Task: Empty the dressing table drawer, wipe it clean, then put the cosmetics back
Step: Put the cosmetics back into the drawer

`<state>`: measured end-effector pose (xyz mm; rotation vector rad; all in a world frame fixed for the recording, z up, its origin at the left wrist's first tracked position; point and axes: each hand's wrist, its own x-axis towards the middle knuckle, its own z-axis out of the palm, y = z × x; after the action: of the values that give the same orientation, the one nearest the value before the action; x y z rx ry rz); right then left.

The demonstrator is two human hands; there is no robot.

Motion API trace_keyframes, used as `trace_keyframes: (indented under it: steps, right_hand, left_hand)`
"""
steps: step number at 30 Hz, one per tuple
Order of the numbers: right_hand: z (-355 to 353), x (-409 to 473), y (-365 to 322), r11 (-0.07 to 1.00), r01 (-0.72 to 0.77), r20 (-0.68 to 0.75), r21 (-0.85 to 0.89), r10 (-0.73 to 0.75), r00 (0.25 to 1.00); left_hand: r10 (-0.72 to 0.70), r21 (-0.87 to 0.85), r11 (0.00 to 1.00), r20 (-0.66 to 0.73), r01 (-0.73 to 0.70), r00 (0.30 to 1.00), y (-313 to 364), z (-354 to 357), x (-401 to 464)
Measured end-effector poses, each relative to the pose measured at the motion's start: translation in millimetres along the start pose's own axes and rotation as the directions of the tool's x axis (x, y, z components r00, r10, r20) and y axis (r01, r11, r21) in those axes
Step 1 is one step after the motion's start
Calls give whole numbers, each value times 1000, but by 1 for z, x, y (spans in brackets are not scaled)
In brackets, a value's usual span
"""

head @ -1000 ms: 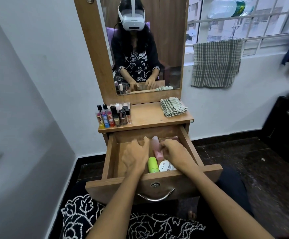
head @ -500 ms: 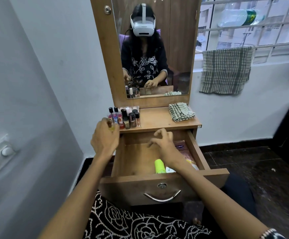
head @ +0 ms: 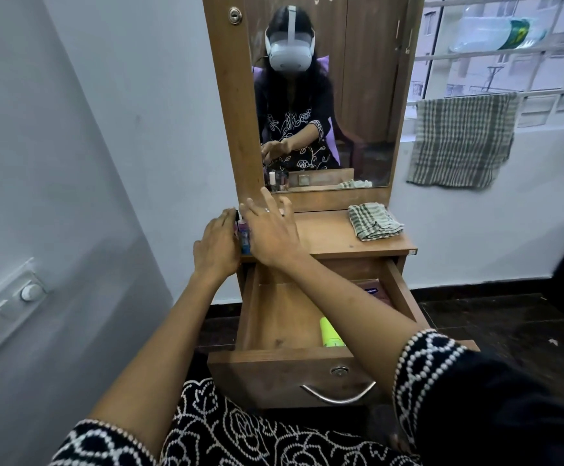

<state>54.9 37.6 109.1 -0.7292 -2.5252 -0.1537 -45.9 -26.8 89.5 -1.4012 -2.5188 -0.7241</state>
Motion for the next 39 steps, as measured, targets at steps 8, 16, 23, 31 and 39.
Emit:
trace_keyframes:
  steps: [8,16,23,31,39]
  right_hand:
    - [14,19,-5,989,63,106,-136,-49,993]
    - [17,24,-6,999,35,44,-38,-33,998]
    - [18,26,-3,999,37,24,16,-37,999]
    - [21,25,-1,994,25,-35,111,-21,999]
    - [-2,6,-2,895,77,-234,439,31,972]
  left_hand:
    - [-12,98,995,-41,16,999,2,2,11]
    - [-17,-77,997,-116,8,993,-6,5,11]
    - [0,-114,993,-103,-12,995,-12,7,15]
    - [1,-116,993,-115,-15,993,-11,5,14]
    - [87,-141,983,-199,-117,976,-5,-27,0]
